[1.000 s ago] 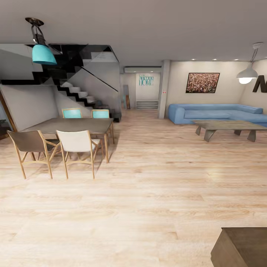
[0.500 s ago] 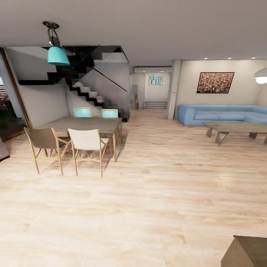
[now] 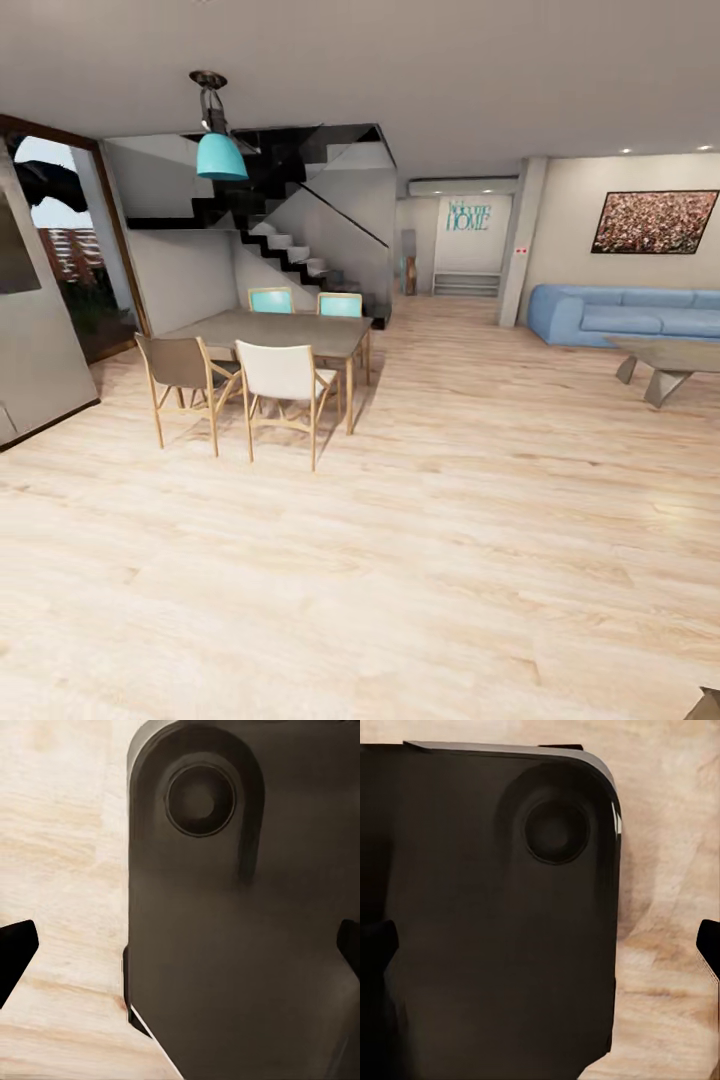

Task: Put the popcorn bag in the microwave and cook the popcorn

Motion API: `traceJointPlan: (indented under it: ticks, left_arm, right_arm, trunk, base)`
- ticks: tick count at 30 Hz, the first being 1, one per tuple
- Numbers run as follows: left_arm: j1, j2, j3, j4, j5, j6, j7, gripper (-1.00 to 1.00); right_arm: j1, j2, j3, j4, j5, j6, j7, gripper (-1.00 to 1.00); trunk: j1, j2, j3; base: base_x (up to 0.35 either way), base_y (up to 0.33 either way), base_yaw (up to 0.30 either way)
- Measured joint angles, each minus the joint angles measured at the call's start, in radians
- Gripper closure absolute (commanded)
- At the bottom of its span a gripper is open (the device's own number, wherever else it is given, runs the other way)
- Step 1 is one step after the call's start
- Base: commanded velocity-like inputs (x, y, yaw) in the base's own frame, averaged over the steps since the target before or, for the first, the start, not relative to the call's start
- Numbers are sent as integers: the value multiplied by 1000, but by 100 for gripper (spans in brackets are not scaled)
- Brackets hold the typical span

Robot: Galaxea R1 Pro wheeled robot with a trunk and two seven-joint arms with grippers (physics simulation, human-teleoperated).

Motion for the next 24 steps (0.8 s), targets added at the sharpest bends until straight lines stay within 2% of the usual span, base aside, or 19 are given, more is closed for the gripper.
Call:
traceJointPlan:
  ticks: [24]
  left_arm:
    - [0,0,-5,-2,1,0,0,-100]
  right_arm:
    - [0,1,0,6,0,-1,0,-100]
  trunk:
    - [0,0,0]
  base:
    - [0,0,292]
